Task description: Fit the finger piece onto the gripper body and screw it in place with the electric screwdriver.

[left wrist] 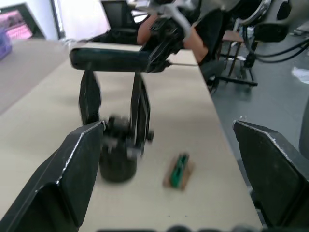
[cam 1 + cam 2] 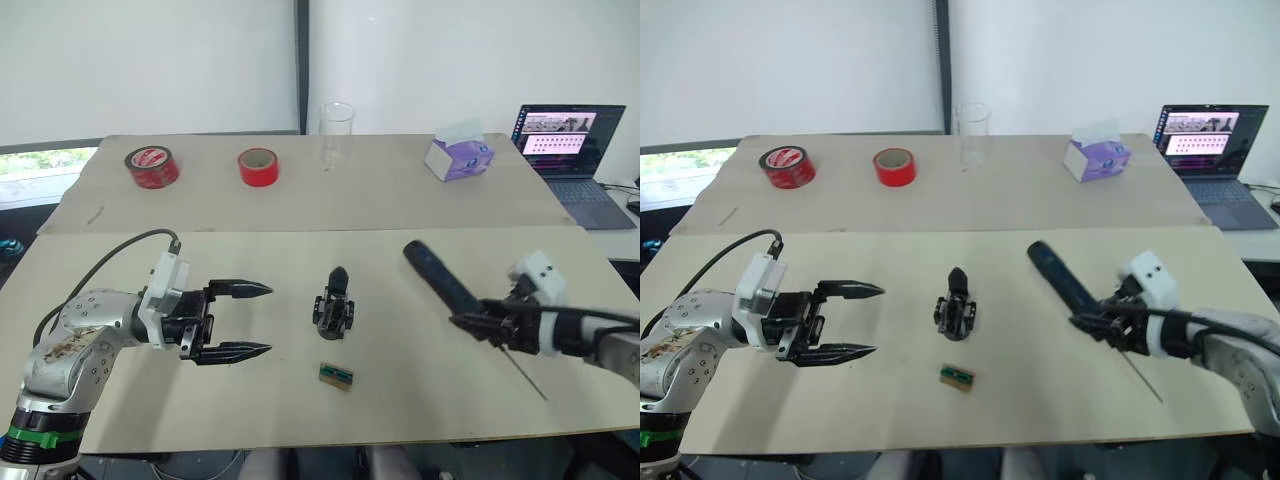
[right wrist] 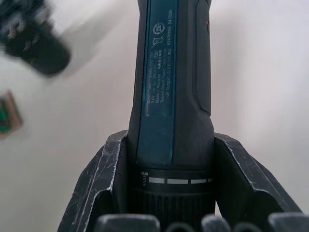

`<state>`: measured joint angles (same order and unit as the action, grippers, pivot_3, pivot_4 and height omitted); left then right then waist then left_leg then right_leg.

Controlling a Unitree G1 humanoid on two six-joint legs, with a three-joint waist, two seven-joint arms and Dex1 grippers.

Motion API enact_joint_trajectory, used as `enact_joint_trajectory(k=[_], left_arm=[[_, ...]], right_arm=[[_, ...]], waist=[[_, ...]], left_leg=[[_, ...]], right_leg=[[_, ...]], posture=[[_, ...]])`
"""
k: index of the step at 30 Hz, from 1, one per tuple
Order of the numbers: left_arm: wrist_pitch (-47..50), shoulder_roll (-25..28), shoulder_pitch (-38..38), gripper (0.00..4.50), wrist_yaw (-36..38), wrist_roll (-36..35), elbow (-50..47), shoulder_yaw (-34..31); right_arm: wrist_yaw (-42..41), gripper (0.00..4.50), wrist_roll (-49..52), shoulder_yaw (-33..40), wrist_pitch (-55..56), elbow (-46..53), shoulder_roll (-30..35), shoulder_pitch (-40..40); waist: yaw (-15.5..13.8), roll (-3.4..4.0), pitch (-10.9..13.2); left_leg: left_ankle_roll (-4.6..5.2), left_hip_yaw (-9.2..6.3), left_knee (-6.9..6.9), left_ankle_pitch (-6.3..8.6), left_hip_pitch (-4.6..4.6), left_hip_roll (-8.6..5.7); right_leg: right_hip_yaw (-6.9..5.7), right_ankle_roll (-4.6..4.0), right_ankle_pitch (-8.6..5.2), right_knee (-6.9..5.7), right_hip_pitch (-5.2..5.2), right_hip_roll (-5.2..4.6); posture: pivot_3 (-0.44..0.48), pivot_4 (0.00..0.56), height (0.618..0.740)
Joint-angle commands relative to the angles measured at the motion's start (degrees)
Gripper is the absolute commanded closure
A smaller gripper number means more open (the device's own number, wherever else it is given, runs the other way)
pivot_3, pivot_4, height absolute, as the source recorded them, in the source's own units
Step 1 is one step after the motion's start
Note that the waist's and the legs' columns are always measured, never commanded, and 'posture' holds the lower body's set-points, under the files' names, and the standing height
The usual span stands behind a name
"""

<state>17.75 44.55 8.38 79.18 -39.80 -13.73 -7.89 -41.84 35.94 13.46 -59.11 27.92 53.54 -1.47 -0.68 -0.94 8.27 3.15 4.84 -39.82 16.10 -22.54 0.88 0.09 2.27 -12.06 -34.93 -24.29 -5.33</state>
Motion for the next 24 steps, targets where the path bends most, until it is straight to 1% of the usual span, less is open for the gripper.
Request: enact_joint_trajectory(k=[1,4,9,10,12,14,15,18,21,22,24], left_arm=[[-3.38,-1.14,-0.90,0.00,0.32,1.57,-0.65,0.31],[-4.05,-1.70,-1.09,0.00,-0.06,2.14,-0.82,0.58],[-4.67,-2.01,-1.07,0.00,-0.54,2.68,-0.80,0.86],[-4.70,-2.04,-1.08,0.00,-0.64,2.71,-0.85,0.91],[-4.72,-2.03,-1.06,0.00,-0.81,2.75,-0.90,0.97],[-4.05,-1.75,-1.08,0.00,-1.02,2.52,-0.99,1.01],[-3.89,-1.62,-1.08,0.00,-1.06,2.47,-0.98,1.04],[-3.99,-1.23,-0.99,0.00,-0.73,2.84,-0.64,1.31],[-3.91,-1.40,-0.07,0.00,-0.92,2.98,-0.17,1.67],[-3.99,-1.58,0.48,0.00,-0.65,2.96,-0.02,2.08],[-4.21,-1.87,1.21,0.00,0.03,3.05,0.42,2.84]], right_arm=[[1.41,2.54,-5.75,-2.91,6.65,1.23,0.19,2.57],[0.44,2.54,-8.72,-5.70,10.28,0.47,0.86,3.87],[-3.19,2.54,-11.33,-8.14,14.42,-1.29,1.92,4.43],[-3.48,1.49,-12.08,-7.97,15.75,-1.72,1.99,4.32],[-5.48,0.89,-11.08,-7.14,15.06,-1.63,3.06,4.21],[-7.24,0.17,-9.69,-5.32,13.82,-0.85,4.62,3.58],[-8.29,0.01,-8.59,-4.22,12.69,-0.22,5.65,3.22],[-11.50,0.01,-5.15,-1.36,8.32,1.53,9.83,2.26],[-14.68,0.01,-2.10,0.69,3.06,2.25,15.58,0.27],[-15.36,0.01,-0.02,0.00,-2.07,2.59,19.21,-2.72],[-17.75,0.01,3.18,-3.60,-8.44,4.18,25.84,-8.49]], waist=[[-0.42,0.00,0.00],[-0.25,-0.02,0.01],[0.01,-0.02,0.01],[0.00,-0.02,0.01],[0.01,-0.02,0.01],[0.00,-0.02,0.01],[0.00,-0.02,0.01],[-0.01,-0.02,0.01],[-0.01,-0.03,0.02],[0.00,-0.03,0.02],[0.03,0.12,0.09]], left_leg=[[0.08,0.01,-0.08,0.04,-0.11,-0.07],[0.26,0.08,-0.36,0.13,-0.33,-0.13],[0.23,0.09,-0.36,0.12,-0.26,-0.03],[0.21,0.08,-0.34,0.11,-0.24,-0.01],[0.20,0.07,-0.30,0.10,-0.21,0.01],[0.20,0.07,-0.28,0.10,-0.20,0.01],[0.19,0.07,-0.29,0.10,-0.20,0.01],[0.20,0.07,-0.30,0.10,-0.20,0.00],[0.19,0.06,-0.28,0.10,-0.19,0.01],[0.19,0.06,-0.28,0.10,-0.19,0.01],[0.19,0.07,-0.29,0.10,-0.21,0.00]], right_leg=[[0.00,-0.05,-0.03,0.04,-0.03,-0.09],[0.07,0.04,0.04,0.07,-0.12,-0.19],[0.06,0.07,0.06,0.03,-0.10,-0.06],[0.06,0.10,0.07,0.01,-0.10,-0.03],[0.05,0.14,0.09,-0.01,-0.10,0.01],[0.05,0.14,0.09,-0.02,-0.09,0.01],[0.06,0.14,0.10,-0.02,-0.09,0.00],[0.07,0.14,0.10,-0.01,-0.08,-0.03],[0.05,0.11,0.08,0.00,-0.08,-0.04],[0.05,0.09,0.07,0.00,-0.09,-0.04],[0.05,0.04,0.05,-0.02,-0.13,-0.10]], posture=[[0.000,0.150,0.740],[0.000,0.150,0.740],[0.000,0.150,0.740],[0.000,0.150,0.740],[0.000,0.150,0.740],[0.000,0.150,0.740],[0.000,0.150,0.740],[0.000,0.150,0.740],[0.000,0.150,0.740],[0.000,0.150,0.740],[0.000,0.150,0.740]])
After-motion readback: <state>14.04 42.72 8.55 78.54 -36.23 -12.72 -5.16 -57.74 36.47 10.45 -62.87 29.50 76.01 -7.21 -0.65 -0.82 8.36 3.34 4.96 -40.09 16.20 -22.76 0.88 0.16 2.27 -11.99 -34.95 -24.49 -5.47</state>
